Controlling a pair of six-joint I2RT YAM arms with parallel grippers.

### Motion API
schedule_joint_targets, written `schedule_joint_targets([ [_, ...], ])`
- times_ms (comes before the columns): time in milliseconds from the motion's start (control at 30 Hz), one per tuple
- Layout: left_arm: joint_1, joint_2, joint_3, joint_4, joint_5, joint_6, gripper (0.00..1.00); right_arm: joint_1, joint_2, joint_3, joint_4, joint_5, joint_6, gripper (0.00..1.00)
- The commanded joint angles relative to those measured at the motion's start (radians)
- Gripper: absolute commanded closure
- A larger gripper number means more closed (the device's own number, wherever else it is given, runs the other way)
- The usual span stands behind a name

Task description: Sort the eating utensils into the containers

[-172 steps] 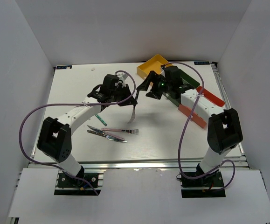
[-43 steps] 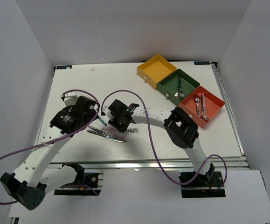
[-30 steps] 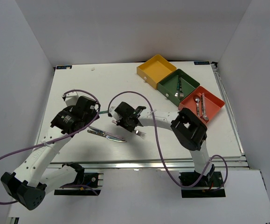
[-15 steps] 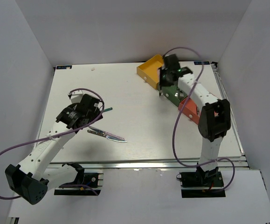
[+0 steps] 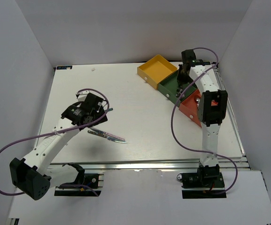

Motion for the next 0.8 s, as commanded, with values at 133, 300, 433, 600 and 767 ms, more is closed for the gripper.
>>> schedule_joint_targets([
  [133, 0.001, 0.028, 0.025, 0.021, 0.033, 0.033, 0.02, -0.017, -0.045, 0.004, 0.016, -0.007, -0.081, 0.90],
  [300, 0.001, 0.055, 0.048, 0.029, 0.039, 0.039, 0.02, -0.017, -0.083, -0.004, -0.004, -0.007, -0.090, 0.57],
  [433, 0.001, 0.055, 0.042, 0.033, 0.042, 0.030, 0.02, -0.014, -0.134, -0.025, -0.013, -0.009, -0.093, 0.44],
  [600, 0.001, 0.063, 0.025, 0.011, 0.014, -0.034, 0.02, 0.067, -0.238, -0.112, 0.010, -0.035, -0.162, 0.44],
  [767, 0.001, 0.109, 0.013, -0.077, -0.059, -0.241, 0.02, 0.234, -0.430, -0.390, 0.099, -0.021, -0.155, 0.43],
])
